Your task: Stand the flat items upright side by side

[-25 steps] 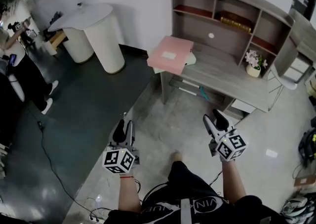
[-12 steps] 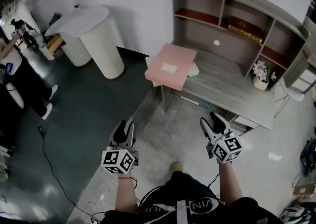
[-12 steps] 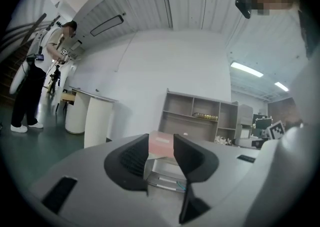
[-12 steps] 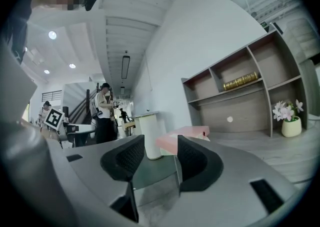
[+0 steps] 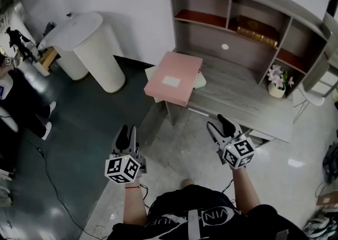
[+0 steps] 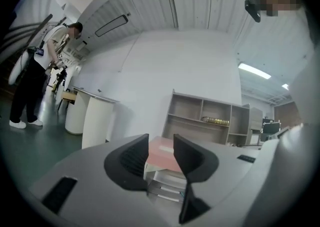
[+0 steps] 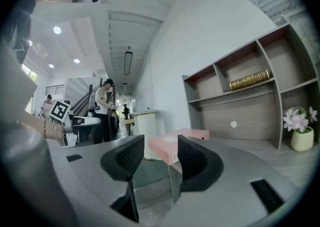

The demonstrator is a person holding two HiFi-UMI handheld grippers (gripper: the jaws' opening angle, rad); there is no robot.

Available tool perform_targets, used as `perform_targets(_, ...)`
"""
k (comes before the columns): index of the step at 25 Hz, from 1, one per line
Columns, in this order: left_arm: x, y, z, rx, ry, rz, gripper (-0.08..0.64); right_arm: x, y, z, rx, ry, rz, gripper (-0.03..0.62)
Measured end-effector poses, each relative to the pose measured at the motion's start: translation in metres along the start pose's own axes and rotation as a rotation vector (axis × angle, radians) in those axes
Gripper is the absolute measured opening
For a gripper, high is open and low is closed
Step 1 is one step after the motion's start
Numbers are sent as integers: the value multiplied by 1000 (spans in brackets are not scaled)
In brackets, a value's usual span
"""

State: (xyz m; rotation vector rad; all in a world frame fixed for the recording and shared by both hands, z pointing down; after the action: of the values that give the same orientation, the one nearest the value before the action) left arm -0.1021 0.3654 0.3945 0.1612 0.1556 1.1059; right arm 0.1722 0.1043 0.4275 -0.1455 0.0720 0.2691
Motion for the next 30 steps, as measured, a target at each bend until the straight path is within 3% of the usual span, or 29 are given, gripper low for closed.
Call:
perform_targets(5, -19, 0, 6, -16, 35, -1, 143, -15, -8, -5, 8, 2, -10, 216)
perform_targets(10, -38, -4, 19, -154, 113, -5, 143, -32, -13, 15, -16, 59, -13, 216)
perform_targets(13, -56, -1, 30, -177, 153, 12, 144, -48, -16, 23, -7, 97, -28, 216)
perform_targets(16, -80, 5, 37, -124, 163, 30, 147, -67, -25, 26, -10, 120, -25, 216)
perform_targets(23, -133, 28, 56, 112, 207, 40, 161, -114, -34, 31, 74, 212, -32, 216)
perform_targets(30, -186, 14, 89, 287, 340, 160, 212, -138, -38, 50, 88, 300, -20, 216)
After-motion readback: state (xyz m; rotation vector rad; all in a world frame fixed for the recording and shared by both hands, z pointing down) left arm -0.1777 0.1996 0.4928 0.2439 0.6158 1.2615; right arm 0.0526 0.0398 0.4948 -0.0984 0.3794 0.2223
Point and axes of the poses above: the fingertips, and each gripper's own axes: x backward along the fingers, y to its left, z out of its underside, the point moved 9 cm from there along x, backward along the fingers
